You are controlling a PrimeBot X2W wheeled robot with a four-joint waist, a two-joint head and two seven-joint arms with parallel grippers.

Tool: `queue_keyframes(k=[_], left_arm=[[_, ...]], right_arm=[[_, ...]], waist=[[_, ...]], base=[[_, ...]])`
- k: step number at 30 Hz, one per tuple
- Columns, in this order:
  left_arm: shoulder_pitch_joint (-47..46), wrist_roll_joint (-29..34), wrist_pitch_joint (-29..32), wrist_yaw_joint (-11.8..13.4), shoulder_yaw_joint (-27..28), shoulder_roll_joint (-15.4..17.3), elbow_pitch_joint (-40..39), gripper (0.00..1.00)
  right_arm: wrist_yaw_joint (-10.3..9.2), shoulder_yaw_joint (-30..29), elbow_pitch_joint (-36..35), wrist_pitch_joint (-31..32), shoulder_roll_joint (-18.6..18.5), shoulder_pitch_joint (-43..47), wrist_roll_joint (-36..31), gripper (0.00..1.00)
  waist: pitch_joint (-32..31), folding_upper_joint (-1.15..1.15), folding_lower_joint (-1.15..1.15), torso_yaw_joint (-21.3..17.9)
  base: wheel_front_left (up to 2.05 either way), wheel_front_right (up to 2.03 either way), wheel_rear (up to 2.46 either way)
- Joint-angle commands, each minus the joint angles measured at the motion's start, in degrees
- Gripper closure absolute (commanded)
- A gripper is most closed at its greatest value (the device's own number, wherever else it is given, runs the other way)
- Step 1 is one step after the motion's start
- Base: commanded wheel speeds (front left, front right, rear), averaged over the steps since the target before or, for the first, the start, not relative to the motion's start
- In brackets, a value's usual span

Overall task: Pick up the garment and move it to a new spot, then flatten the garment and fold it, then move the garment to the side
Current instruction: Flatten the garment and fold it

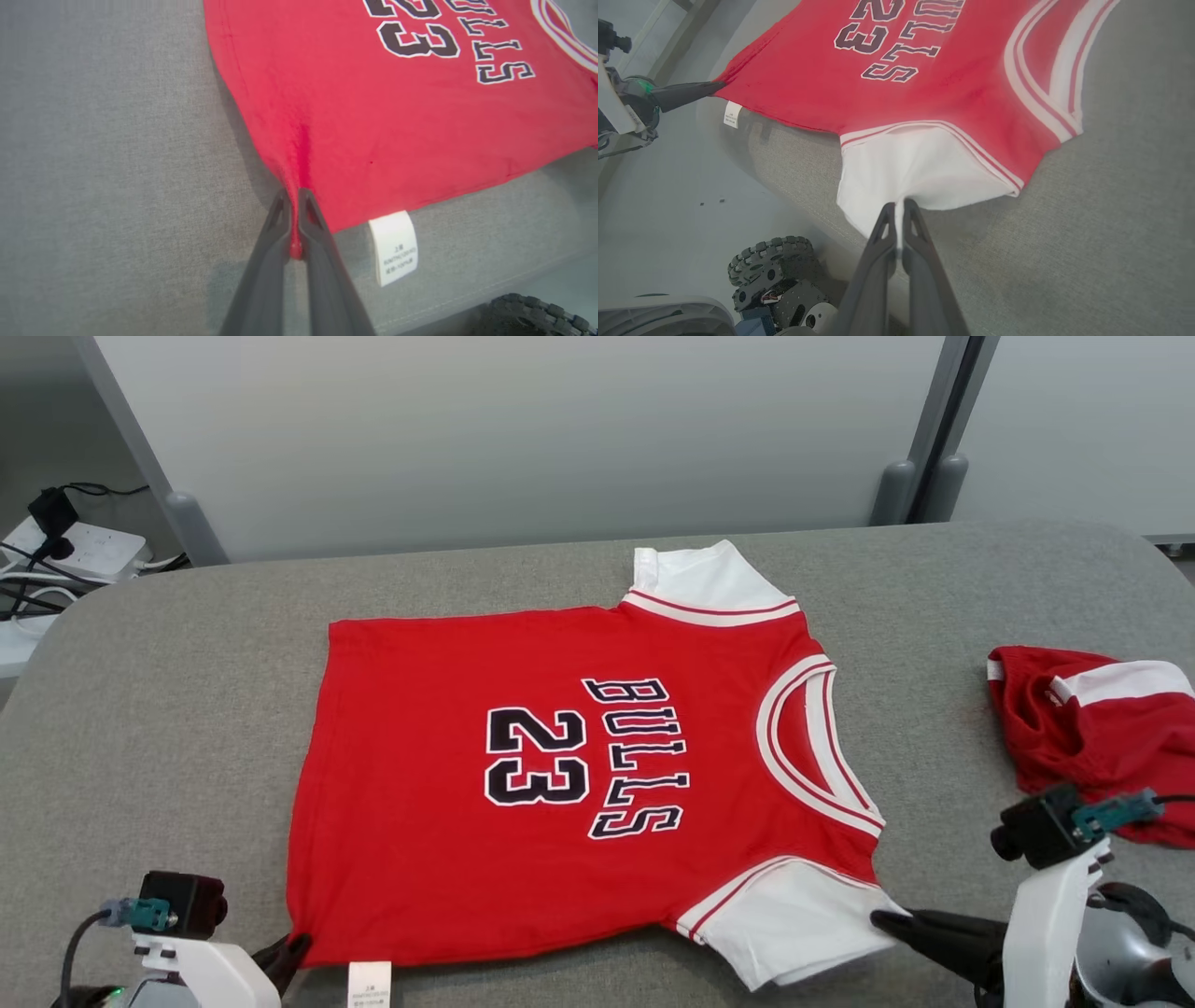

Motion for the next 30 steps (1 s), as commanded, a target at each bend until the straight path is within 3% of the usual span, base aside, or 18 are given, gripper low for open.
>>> queue_keyframes(k=[1, 6, 14, 21, 30], left_arm=[[-1.84, -0.73, 1.27, 0.58, 2.45, 2.49, -3.08, 1.00], [-5.03, -2.02, 6.50, 1.14, 2.39, 3.94, -7.99, 1.00], [-11.39, -1.96, 11.60, 1.82, 0.71, 4.63, -6.32, 1.00], [-18.11, -1.04, 9.63, 1.73, 0.14, 3.79, -0.47, 1.00], [-23.45, -0.65, 5.82, 1.22, -0.07, 2.72, 6.20, 1.00]], right_arm=[[0.24, -1.18, -1.79, -1.12, -1.00, -1.01, -1.37, 1.00], [0.24, -3.45, -0.57, -3.62, 2.60, -4.24, -6.12, 1.00], [0.24, -5.58, 6.33, -8.94, 8.07, -10.48, -12.37, 1.00], [0.24, -4.53, 14.13, -14.34, 12.06, -16.91, -15.48, 1.00], [0.24, -2.22, 20.92, -18.01, 13.66, -21.73, -15.87, 1.00]], waist=[[0.38, 0.00, 0.00, 0.31], [1.85, 0.00, 0.00, 0.79], [4.61, 0.00, 0.00, 0.45], [7.16, 0.00, 0.00, 0.10], [10.12, 0.00, 0.00, 0.13]], base=[[0.00, 0.00, 0.00], [0.00, 0.00, 0.00], [0.00, 0.00, 0.00], [0.00, 0.00, 0.00], [0.00, 0.00, 0.00]])
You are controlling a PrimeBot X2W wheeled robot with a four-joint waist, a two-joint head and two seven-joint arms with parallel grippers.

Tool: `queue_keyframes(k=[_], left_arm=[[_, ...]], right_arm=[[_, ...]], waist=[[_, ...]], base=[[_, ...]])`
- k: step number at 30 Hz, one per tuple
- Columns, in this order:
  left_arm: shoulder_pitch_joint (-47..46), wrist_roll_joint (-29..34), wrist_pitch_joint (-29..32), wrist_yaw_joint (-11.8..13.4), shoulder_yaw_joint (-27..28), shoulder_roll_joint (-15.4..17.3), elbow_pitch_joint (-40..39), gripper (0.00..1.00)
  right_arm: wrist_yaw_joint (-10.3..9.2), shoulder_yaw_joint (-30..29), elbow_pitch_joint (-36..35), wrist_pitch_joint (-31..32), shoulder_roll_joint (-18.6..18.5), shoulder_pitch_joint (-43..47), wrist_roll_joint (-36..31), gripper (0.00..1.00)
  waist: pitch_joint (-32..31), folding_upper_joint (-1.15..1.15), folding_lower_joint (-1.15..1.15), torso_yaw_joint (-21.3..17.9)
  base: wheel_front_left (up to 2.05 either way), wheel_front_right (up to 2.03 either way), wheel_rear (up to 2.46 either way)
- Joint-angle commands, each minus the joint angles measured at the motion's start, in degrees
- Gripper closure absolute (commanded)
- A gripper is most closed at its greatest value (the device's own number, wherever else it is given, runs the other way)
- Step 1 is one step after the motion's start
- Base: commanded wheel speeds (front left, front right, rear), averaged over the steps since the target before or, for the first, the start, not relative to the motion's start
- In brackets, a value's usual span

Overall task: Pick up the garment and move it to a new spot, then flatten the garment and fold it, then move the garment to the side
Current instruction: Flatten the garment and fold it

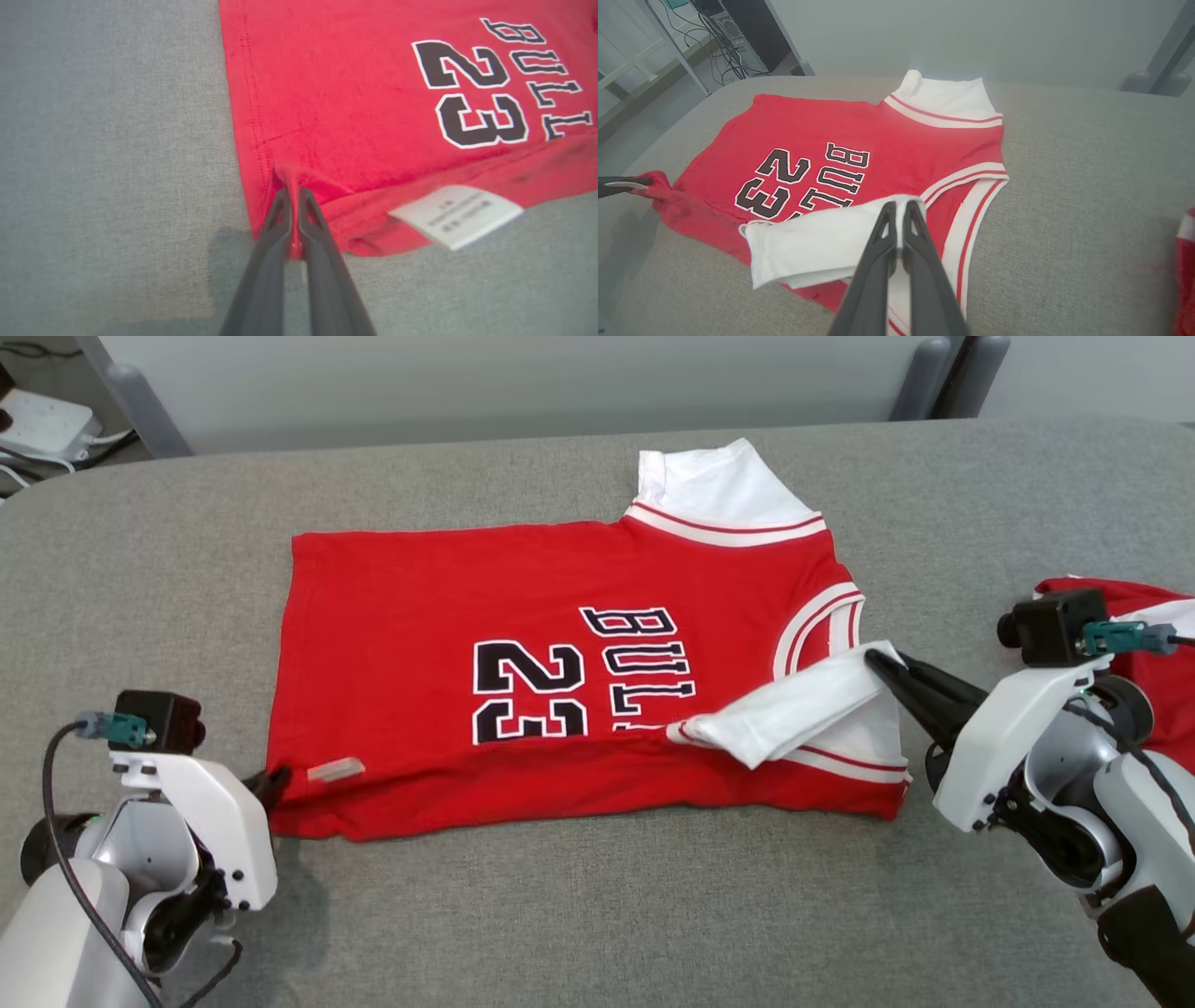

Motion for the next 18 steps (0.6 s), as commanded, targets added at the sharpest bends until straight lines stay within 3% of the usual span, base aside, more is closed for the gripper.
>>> queue_keyframes(k=[1, 18], left_arm=[[-3.55, 0.45, -0.65, -0.25, 2.49, 1.82, -1.18, 1.00], [-9.95, 1.29, -10.33, -2.21, -0.03, 1.29, 9.42, 1.00]], right_arm=[[0.24, 0.38, -0.83, -0.91, -0.47, -0.93, -0.22, 1.00], [0.24, 5.55, 7.69, -7.96, 1.17, -7.17, 1.71, 1.00]], waist=[[0.51, 0.00, 0.00, 0.02], [4.05, 0.00, 0.00, 0.16]], base=[[0.00, 0.00, 0.00], [0.00, 0.00, 0.00]])
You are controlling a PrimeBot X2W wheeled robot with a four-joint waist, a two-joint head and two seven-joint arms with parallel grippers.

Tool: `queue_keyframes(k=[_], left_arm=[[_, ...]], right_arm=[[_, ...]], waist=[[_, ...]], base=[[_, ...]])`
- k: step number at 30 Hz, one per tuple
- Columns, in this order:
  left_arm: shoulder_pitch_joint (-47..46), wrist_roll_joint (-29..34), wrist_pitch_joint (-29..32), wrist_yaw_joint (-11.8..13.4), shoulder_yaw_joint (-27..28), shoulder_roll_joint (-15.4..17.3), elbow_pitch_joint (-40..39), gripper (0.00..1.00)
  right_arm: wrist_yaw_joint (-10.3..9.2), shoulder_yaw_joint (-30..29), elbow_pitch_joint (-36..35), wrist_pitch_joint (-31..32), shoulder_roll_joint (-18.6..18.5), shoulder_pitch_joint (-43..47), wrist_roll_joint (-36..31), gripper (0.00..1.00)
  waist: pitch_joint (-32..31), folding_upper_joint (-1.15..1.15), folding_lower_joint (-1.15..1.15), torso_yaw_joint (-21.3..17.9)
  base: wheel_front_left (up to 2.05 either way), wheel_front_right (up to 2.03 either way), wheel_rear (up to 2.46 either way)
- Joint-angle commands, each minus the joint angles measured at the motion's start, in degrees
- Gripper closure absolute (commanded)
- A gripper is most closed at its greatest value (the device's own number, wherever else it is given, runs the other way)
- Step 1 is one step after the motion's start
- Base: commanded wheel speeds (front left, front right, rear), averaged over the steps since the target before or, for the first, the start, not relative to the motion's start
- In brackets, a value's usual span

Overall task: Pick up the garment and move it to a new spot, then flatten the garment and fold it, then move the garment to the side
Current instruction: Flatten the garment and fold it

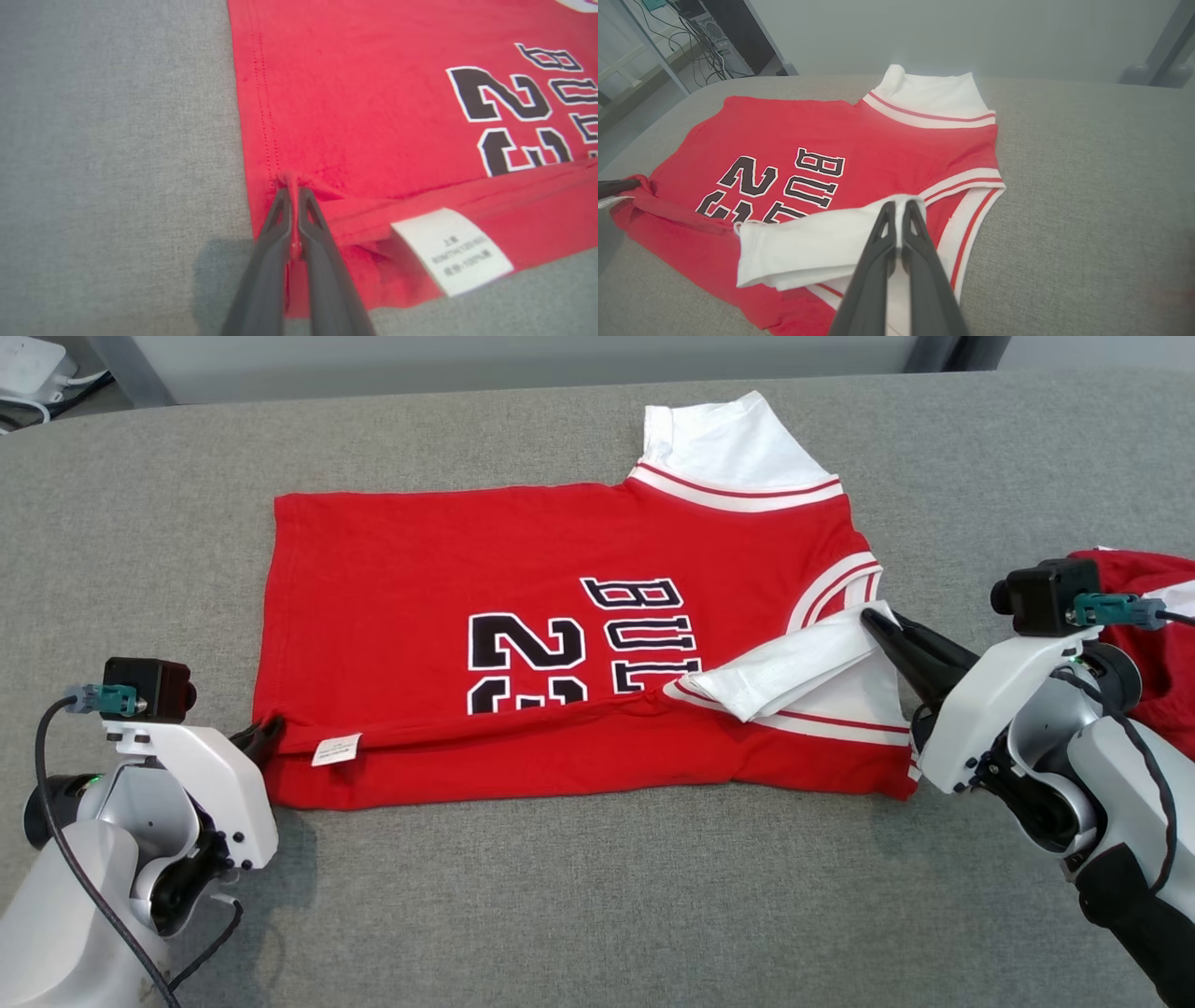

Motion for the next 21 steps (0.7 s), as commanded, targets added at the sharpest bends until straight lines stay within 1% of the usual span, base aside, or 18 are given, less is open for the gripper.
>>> queue_keyframes(k=[1, 5, 6, 7, 8, 9, 15, 21], left_arm=[[-3.18, 0.40, -1.17, -0.26, 1.78, 2.45, -0.53, 1.00], [-4.22, 0.88, -4.76, -0.48, 1.16, 2.50, 0.90, 1.00], [-4.43, 1.10, -5.59, -0.51, 0.97, 2.56, 1.39, 0.94], [-4.65, 1.37, -6.43, -0.54, 0.75, 2.62, 1.84, 0.82], [-4.87, 1.50, -7.45, -0.56, 0.65, 2.54, 2.24, 0.00], [-5.03, 1.53, -8.22, -0.58, 0.57, 2.44, 2.78, 0.00], [-5.50, 2.35, -13.90, -0.66, 0.09, 2.15, 4.97, 0.00], [-4.56, 3.54, -20.56, -0.38, -0.18, 1.39, 6.26, 0.00]], right_arm=[[0.24, 0.70, -0.34, -1.42, -0.48, -1.03, 0.31, 1.00], [0.24, 1.74, 1.38, -3.01, 0.00, -2.14, 0.54, 1.00], [0.24, 1.80, 1.92, -3.60, 0.22, -2.36, 0.55, 1.00], [0.24, 1.84, 2.53, -4.38, 0.41, -2.66, 0.25, 0.69], [0.24, 1.80, 3.08, -5.31, 0.72, -2.94, 0.10, 0.51], [0.24, 1.69, 3.75, -6.10, 1.05, -3.13, 0.08, 0.00], [0.24, 1.64, 7.46, -10.02, 2.16, -3.93, -0.97, 0.00], [0.24, 1.20, 9.87, -14.05, 2.47, -3.53, -2.17, 0.00]], waist=[[0.20, 0.00, 0.00, -0.01], [0.61, 0.00, 0.00, -0.04], [0.69, 0.00, 0.00, -0.07], [0.79, 0.00, 0.00, -0.08], [0.87, 0.00, 0.00, -0.08], [0.89, 0.00, 0.00, -0.09], [0.64, 0.00, 0.00, -0.16], [-0.15, 0.00, 0.00, -0.14]], base=[[0.00, 0.00, 0.00], [0.00, 0.00, 0.00], [0.00, 0.00, 0.00], [0.00, 0.00, 0.00], [0.00, 0.00, 0.00], [0.00, 0.00, 0.00], [0.00, 0.00, 0.00], [0.00, 0.00, 0.00]])
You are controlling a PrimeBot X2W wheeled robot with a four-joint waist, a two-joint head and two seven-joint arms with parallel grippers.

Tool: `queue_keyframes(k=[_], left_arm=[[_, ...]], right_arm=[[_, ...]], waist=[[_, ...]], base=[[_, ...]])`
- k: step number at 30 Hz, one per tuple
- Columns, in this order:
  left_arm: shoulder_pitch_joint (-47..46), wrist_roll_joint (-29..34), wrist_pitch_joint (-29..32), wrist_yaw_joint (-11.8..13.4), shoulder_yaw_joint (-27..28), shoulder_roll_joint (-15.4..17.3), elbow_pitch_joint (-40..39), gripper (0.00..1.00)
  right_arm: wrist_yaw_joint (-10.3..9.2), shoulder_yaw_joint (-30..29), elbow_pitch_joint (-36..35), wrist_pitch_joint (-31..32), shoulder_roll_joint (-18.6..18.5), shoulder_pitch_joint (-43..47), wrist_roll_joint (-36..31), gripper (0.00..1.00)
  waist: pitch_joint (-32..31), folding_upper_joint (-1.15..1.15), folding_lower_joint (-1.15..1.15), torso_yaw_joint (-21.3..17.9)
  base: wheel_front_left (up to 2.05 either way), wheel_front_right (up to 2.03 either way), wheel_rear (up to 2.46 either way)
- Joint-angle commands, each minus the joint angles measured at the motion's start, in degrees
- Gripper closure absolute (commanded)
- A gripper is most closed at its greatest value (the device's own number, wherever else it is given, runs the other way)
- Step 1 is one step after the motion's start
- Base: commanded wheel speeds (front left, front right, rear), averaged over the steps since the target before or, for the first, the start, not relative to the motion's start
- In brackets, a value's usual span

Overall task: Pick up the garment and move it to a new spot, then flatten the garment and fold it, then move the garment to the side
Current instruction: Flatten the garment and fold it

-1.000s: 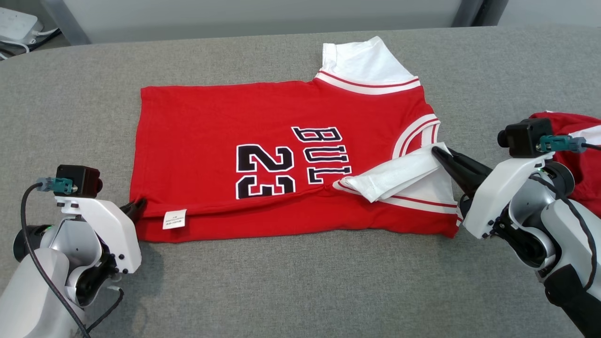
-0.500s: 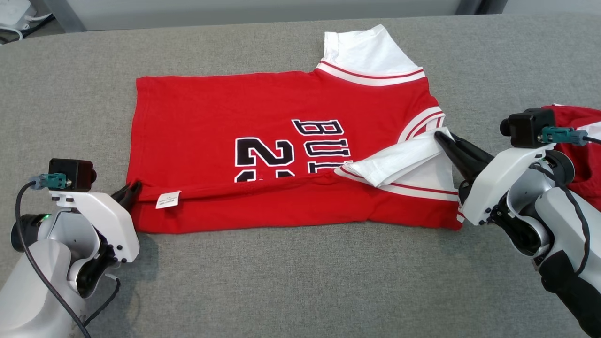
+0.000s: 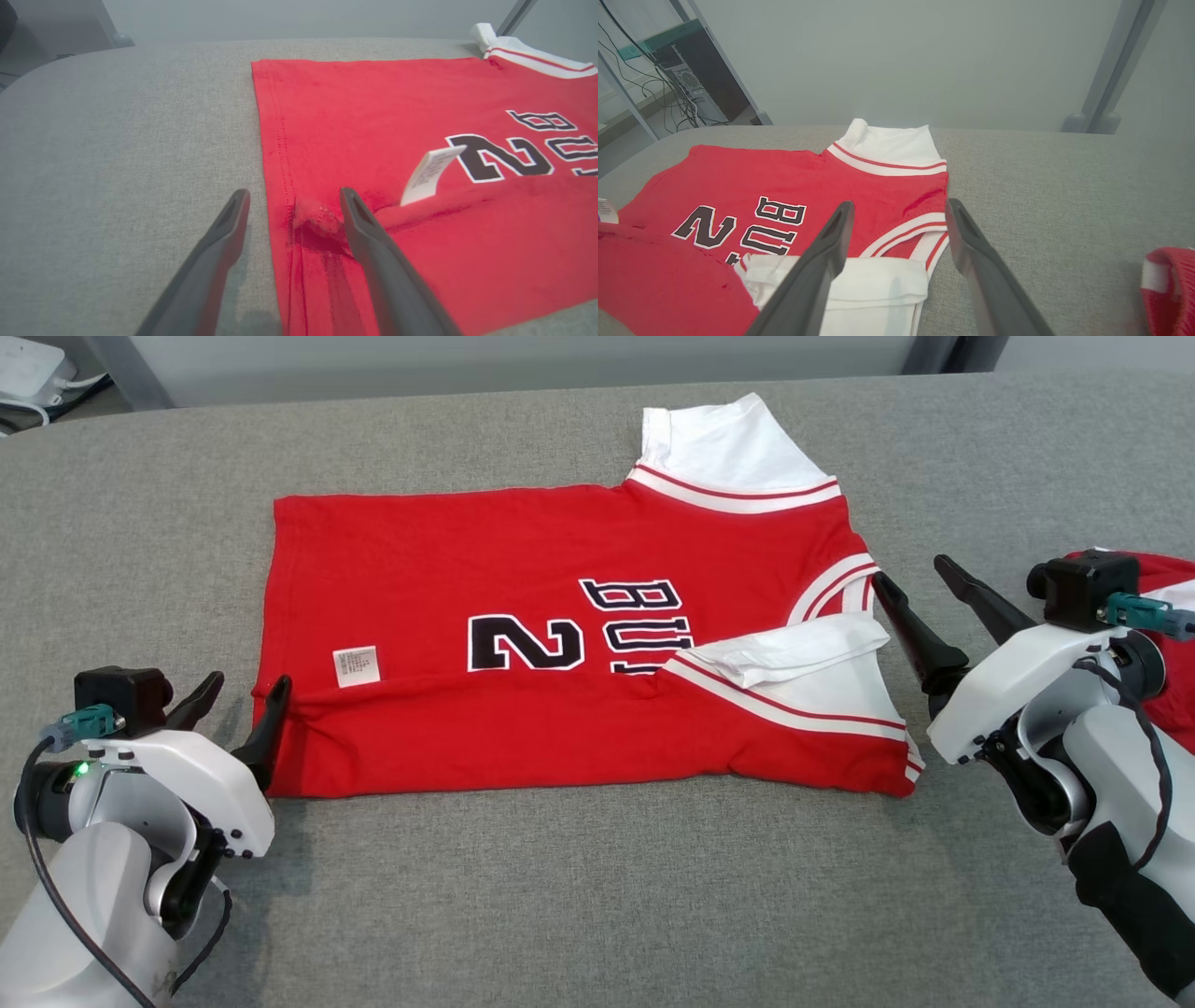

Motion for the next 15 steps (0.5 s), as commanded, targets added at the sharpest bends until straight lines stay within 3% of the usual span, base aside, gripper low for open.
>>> queue_keyframes(k=[1, 15], left_arm=[[-1.77, 0.81, -2.20, 0.28, 1.81, 1.76, -0.89, 0.00], [3.54, 0.81, -12.87, 1.98, 1.92, -1.42, 1.73, 0.00]], right_arm=[[0.24, -0.16, -0.29, -1.90, -0.09, 0.66, -0.84, 0.00], [0.24, -4.69, 1.03, -7.11, 2.30, 7.92, -4.71, 0.00]], waist=[[-0.36, 0.00, 0.00, 0.01], [-4.50, 0.00, 0.00, -0.37]], base=[[0.00, 0.00, 0.00], [0.00, 0.00, 0.00]])
